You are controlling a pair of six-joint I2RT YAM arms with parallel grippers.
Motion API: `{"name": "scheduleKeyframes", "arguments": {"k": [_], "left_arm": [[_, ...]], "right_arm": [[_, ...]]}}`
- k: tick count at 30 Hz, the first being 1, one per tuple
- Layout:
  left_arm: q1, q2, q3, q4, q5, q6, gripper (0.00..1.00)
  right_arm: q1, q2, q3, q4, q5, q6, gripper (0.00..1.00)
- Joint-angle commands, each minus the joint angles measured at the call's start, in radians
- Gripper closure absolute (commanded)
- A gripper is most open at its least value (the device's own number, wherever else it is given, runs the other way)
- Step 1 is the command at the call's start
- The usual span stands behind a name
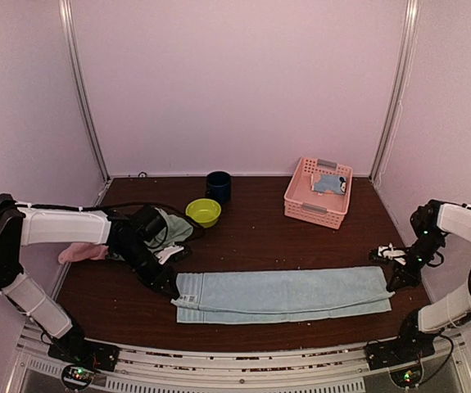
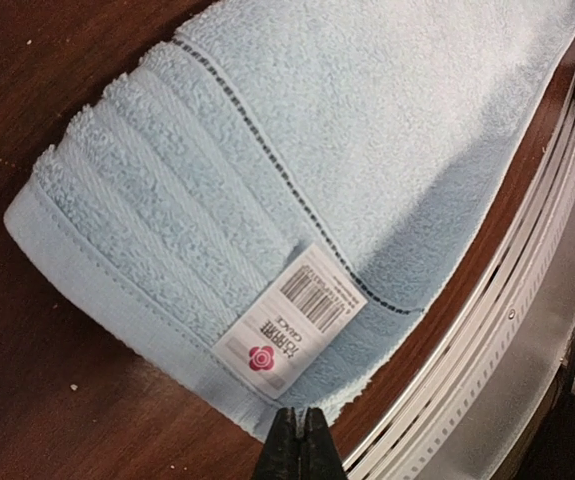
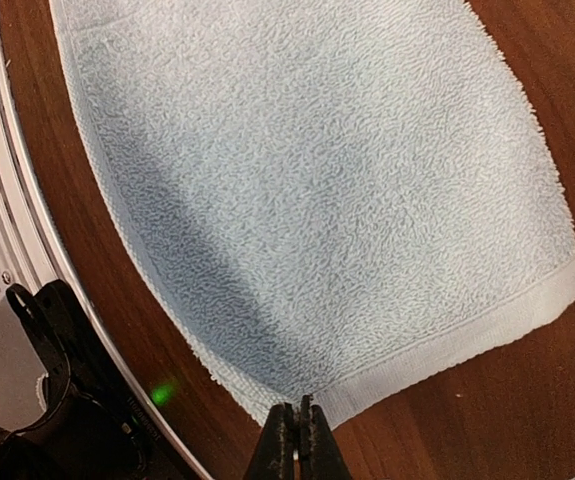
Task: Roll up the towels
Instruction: Fold the towel at the center of the board.
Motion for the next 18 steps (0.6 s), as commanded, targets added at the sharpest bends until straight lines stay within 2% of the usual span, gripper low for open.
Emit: {"name": "scheduleKeyframes", "arguments": {"k": [1,12,15,18], "left_arm": [[-0.001,0.014,-0.015,-0.015,-0.013,0.013,1.00],[-0.037,0.053,-0.035,-0.009,0.020,0.017,1.00],[-0.041,0.050,-0.031,-0.009,0.028,0.017,0.98],[-0.045,0.023,-0.035,-0.023,0.038,0.016,0.94]], "right_arm": [[-0.009,-0.017,-0.054,0.003,0.073,-0.035,1.00],[-0.010,0.003,-0.097,0.048,0.107,-0.040,1.00],[-0.010,-0.033,-0.118,0.012,0.119,-0.089,0.89],[-0.010,-0.108,-0.148,0.029,0.149,-0.100,0.86]]}}
